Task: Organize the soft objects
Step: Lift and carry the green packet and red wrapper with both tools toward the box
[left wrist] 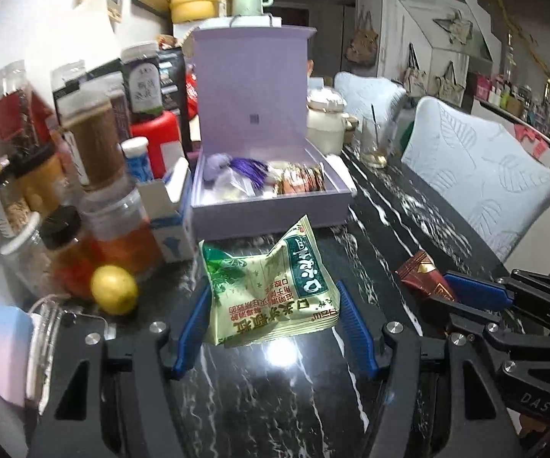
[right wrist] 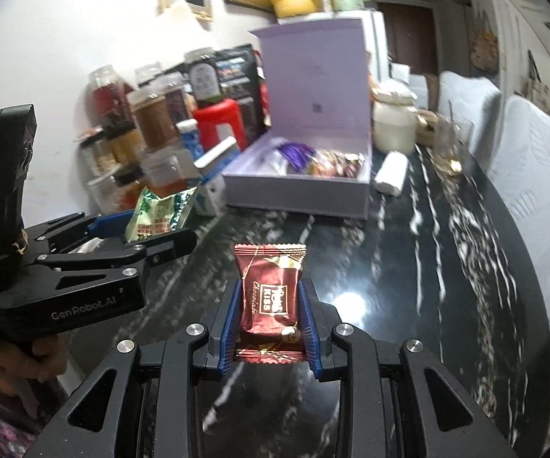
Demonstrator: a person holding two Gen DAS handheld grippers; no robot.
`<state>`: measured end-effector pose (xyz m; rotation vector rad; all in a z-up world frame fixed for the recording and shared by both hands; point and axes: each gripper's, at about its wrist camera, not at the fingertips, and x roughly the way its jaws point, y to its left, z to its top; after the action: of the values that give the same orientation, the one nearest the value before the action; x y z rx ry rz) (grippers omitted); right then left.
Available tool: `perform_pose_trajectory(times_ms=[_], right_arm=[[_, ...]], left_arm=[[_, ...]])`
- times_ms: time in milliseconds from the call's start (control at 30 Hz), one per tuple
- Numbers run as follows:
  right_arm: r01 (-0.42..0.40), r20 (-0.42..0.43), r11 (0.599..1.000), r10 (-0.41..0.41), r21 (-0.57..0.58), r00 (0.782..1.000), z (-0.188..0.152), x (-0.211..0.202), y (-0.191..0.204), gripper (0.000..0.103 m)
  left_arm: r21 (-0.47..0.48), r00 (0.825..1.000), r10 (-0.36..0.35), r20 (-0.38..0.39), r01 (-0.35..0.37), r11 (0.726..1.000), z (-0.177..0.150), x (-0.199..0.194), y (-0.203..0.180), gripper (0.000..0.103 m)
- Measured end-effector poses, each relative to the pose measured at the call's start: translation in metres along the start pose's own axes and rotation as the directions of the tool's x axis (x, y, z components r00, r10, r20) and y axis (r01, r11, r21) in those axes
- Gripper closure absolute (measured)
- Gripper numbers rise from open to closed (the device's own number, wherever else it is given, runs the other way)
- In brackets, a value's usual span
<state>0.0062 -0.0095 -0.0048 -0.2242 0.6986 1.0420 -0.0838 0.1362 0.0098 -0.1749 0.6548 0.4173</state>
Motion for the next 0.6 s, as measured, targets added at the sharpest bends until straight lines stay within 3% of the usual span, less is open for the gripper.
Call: perform_pose_trajectory(times_ms=[333,600], right_arm=[[-0.085,0.095,0.995,0.09,-0.052,0.991,0.046,-0.011,0.012,0.074],[-0.045,0.178,0.994,0.062,-0.101,0.982,0.094,-0.019,0.009,0.074]], left_arm=[[0.011,0.991,0.021,0.135,-0.023,1.0,0.045,-0.022,0.01,0.04],[0.052,0.97,0.002,0.243,-0.015,0.999,0.093,-0.026,0.011,0.039]])
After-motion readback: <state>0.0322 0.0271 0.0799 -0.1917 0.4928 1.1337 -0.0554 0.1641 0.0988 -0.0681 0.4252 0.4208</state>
